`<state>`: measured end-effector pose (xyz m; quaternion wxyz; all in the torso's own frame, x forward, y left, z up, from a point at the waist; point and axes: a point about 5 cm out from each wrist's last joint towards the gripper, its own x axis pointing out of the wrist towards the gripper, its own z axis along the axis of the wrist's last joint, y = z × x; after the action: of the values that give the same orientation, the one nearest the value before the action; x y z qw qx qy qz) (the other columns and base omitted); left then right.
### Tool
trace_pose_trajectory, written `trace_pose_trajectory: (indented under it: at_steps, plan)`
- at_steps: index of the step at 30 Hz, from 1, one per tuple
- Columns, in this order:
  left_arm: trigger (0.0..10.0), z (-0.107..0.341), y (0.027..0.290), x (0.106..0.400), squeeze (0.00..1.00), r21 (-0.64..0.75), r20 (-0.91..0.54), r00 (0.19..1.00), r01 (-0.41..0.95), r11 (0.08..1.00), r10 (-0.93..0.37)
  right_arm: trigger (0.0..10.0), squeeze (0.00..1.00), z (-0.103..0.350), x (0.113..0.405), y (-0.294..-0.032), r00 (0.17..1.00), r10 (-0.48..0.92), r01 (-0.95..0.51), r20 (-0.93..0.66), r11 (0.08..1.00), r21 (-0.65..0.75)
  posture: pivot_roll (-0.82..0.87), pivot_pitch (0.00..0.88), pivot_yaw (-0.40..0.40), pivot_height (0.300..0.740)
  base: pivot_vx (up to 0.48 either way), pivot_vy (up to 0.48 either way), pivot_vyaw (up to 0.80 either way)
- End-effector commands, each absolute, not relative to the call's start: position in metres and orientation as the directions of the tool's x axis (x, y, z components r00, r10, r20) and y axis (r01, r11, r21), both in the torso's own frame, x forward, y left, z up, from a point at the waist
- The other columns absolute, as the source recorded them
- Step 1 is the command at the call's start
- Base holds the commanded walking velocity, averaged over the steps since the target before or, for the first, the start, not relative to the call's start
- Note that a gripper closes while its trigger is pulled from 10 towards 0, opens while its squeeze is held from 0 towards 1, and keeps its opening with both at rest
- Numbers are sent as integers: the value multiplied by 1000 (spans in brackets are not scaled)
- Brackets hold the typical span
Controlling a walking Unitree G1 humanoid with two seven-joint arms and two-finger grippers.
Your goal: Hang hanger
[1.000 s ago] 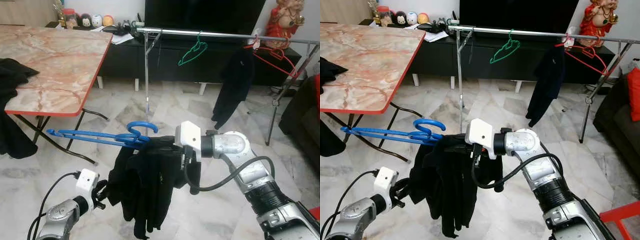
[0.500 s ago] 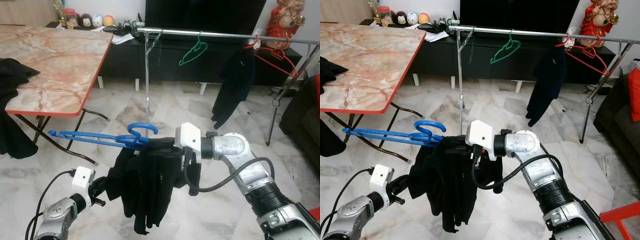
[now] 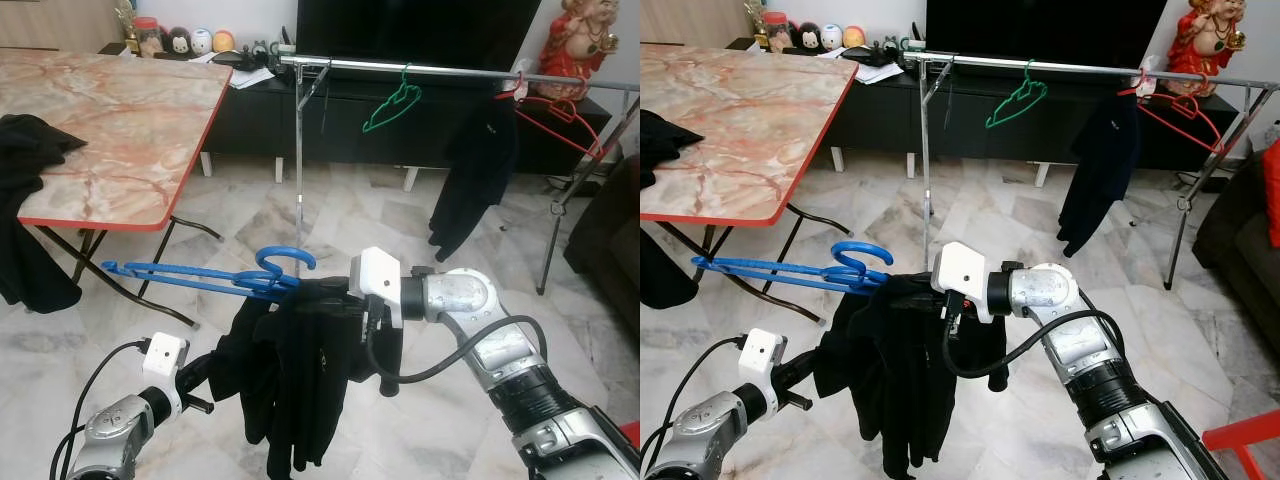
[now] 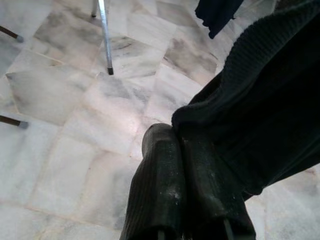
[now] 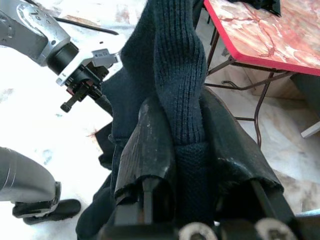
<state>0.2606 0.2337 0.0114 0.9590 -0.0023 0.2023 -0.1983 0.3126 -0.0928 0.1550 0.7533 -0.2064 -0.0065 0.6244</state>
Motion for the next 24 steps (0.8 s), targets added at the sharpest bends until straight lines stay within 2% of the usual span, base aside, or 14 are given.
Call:
trace_pose_trajectory:
  at_steps: [1,4,12,19,22,24]
  plan:
    - [0,7,241,257,0,-32,-432,837,359,933,-336,0,0,150,316,-103,253,920,-926,-298,142,-349,60,0,-79,740,0,0,0]
    - [0,5,247,256,0,6,-461,840,324,946,-285,0,0,143,322,-113,303,882,-916,-360,165,-366,60,0,-79,740,0,0,0]
    - [0,2,257,255,0,75,-493,850,255,964,-187,0,0,132,328,-137,368,804,-899,-467,181,-398,59,0,-78,740,0,0,0]
    - [0,1,261,256,0,107,-511,849,217,970,-134,0,0,120,325,-149,336,766,-915,-548,128,-382,54,0,-74,740,0,0,0]
    - [0,1,263,258,0,122,-514,850,204,971,-114,0,0,107,319,-156,284,754,-942,-592,102,-321,59,0,-75,740,0,0,0]
    - [0,2,263,258,0,124,-514,851,199,972,-108,0,0,105,318,-158,277,742,-943,-610,89,-321,59,0,-75,740,0,0,0]
